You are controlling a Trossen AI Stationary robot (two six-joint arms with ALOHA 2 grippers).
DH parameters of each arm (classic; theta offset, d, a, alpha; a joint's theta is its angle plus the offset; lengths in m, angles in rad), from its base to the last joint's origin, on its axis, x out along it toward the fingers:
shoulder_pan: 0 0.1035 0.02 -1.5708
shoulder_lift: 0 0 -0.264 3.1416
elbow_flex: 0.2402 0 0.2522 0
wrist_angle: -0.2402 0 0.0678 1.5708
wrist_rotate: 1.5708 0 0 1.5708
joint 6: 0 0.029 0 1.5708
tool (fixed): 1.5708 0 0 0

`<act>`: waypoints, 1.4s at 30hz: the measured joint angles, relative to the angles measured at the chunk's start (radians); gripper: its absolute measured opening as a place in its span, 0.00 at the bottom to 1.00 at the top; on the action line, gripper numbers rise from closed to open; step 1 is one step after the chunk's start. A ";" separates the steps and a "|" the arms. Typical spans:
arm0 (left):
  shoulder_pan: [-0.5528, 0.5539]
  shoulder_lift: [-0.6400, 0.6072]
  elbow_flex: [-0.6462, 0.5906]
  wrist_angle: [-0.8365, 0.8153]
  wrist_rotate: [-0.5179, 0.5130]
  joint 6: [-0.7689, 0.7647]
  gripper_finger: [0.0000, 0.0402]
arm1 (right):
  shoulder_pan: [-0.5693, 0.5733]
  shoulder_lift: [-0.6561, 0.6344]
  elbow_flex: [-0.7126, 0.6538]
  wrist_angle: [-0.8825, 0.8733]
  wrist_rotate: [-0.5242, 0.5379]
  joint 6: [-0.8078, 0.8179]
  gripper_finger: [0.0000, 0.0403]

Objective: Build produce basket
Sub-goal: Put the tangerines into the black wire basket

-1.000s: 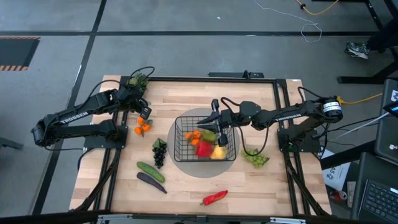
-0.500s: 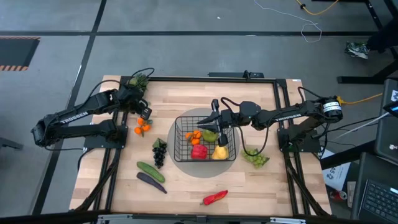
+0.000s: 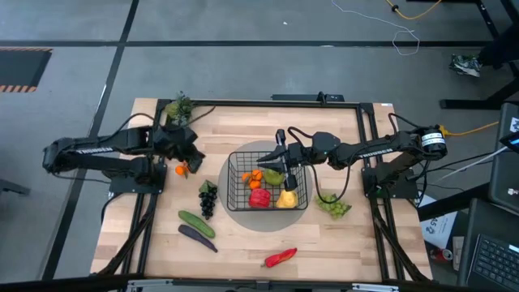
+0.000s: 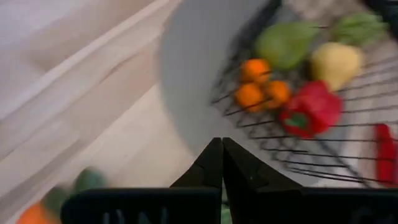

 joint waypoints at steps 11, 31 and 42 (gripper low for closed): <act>-0.165 -0.061 0.000 0.066 -0.330 0.162 0.00 | 0.000 0.000 0.000 -0.003 0.000 0.000 0.14; -0.132 -0.066 0.006 -0.240 -0.180 -0.107 0.34 | 0.000 0.000 0.000 -0.019 0.000 0.000 0.14; -0.132 -0.007 -0.043 -0.392 -0.194 -0.352 0.34 | -0.001 0.000 0.000 -0.026 0.000 -0.001 0.14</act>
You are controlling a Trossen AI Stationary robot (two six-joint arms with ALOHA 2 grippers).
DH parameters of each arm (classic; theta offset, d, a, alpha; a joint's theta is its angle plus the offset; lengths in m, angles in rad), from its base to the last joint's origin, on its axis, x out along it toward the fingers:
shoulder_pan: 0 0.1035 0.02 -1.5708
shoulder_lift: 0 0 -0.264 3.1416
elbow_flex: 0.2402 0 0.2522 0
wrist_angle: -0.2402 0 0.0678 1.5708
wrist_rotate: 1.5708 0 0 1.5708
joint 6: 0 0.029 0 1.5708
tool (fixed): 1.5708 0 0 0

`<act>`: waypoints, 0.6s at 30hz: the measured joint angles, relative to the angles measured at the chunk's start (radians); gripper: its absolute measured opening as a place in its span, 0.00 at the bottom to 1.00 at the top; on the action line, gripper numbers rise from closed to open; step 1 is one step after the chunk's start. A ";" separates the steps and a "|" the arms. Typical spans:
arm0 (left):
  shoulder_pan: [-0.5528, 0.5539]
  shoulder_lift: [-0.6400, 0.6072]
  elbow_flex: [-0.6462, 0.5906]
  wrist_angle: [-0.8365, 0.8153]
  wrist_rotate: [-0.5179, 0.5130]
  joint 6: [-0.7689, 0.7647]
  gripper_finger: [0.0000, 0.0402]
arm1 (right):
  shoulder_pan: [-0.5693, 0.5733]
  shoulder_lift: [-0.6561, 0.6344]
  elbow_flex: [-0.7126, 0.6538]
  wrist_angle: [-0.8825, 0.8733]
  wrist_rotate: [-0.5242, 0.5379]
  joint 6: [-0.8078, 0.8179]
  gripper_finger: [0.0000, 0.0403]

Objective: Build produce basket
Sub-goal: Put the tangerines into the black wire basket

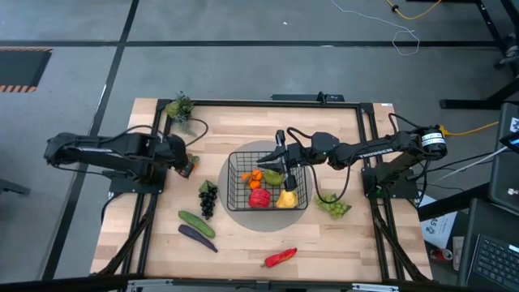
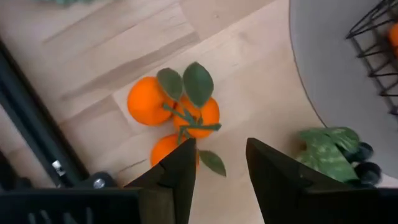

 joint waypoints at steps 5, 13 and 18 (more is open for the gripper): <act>0.000 0.070 -0.034 0.020 -0.008 -0.027 0.34 | 0.000 0.000 0.000 0.000 0.000 0.000 0.14; 0.000 0.169 -0.037 0.057 -0.020 -0.045 0.34 | 0.000 0.000 0.000 -0.001 0.000 0.000 0.14; 0.000 0.226 -0.037 0.063 -0.037 -0.045 0.34 | 0.000 0.000 0.000 -0.026 0.000 0.000 0.14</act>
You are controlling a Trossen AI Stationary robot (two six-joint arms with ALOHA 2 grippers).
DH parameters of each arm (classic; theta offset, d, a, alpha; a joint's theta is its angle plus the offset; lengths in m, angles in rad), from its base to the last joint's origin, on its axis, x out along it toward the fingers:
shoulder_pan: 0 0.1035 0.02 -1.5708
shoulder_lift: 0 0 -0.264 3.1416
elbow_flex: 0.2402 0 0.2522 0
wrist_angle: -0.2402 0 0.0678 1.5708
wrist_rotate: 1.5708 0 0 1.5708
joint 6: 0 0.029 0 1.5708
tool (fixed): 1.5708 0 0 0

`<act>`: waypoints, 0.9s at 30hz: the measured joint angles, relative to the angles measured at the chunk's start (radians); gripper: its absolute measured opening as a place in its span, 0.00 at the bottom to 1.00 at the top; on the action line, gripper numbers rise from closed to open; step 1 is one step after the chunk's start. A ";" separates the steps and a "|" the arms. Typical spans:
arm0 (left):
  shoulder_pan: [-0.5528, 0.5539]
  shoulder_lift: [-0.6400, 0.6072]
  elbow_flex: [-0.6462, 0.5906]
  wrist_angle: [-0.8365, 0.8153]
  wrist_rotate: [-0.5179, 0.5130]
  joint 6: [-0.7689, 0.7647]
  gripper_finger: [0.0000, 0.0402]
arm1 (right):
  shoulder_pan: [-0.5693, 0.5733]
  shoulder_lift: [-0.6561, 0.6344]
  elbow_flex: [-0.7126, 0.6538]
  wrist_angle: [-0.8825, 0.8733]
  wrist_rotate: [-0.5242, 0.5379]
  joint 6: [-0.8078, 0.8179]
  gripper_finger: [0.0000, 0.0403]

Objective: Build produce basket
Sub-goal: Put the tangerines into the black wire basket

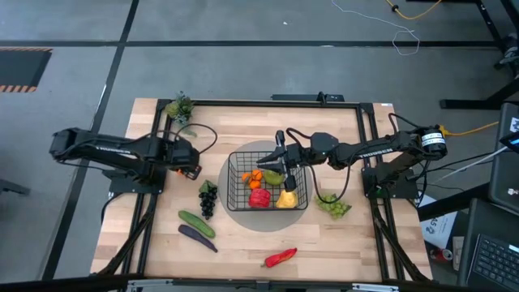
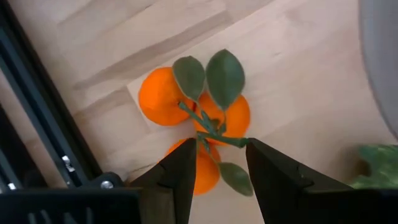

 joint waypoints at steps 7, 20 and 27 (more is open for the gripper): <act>0.000 0.084 0.000 0.002 -0.056 -0.001 0.34 | 0.000 0.000 0.000 -0.013 0.000 0.000 0.14; 0.001 0.153 0.000 0.003 -0.133 0.002 0.29 | 0.000 0.000 0.000 -0.014 0.000 0.002 0.14; 0.003 0.172 0.000 0.038 -0.116 0.001 0.10 | 0.000 0.000 0.000 -0.027 0.000 0.007 0.14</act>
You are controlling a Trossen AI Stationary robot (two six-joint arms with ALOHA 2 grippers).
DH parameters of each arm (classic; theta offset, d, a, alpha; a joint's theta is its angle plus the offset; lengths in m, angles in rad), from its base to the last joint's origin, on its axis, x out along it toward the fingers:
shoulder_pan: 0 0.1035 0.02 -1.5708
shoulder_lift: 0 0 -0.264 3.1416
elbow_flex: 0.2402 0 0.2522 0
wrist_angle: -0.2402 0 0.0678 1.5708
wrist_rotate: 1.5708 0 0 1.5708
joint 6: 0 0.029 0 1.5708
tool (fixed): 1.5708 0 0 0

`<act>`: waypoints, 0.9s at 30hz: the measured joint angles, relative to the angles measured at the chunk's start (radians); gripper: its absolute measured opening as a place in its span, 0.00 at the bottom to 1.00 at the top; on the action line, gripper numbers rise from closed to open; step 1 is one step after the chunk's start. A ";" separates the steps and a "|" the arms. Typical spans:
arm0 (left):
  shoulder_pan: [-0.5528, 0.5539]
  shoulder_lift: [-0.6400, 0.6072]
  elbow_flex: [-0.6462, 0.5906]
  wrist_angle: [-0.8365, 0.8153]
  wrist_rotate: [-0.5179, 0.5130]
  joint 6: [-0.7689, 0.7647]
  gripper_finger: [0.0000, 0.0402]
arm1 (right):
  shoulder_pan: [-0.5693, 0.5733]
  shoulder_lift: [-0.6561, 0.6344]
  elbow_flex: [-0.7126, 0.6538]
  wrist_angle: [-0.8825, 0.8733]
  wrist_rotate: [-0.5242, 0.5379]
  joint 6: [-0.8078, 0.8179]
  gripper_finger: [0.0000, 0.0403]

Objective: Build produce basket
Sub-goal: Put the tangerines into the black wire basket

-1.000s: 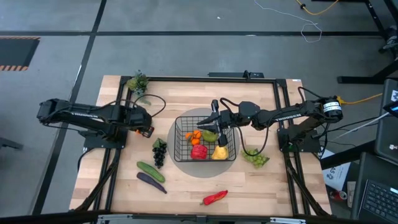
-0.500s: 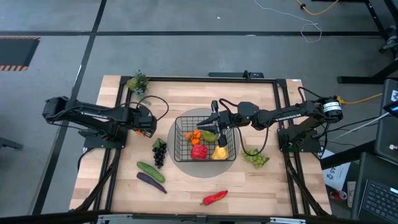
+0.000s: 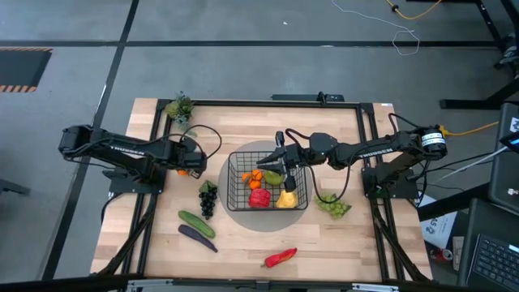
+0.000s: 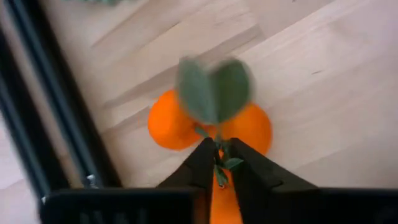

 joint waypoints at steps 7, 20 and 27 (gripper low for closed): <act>-0.023 -0.012 0.022 0.099 -0.042 0.160 0.01 | 0.006 0.000 0.000 0.000 -0.001 0.152 0.14; -0.034 -0.050 0.334 0.152 -0.267 0.549 0.00 | 0.006 0.000 0.000 0.008 -0.003 0.208 0.14; -0.078 -0.050 0.426 0.248 -0.257 0.848 0.00 | 0.006 0.000 0.000 0.005 -0.070 0.208 0.14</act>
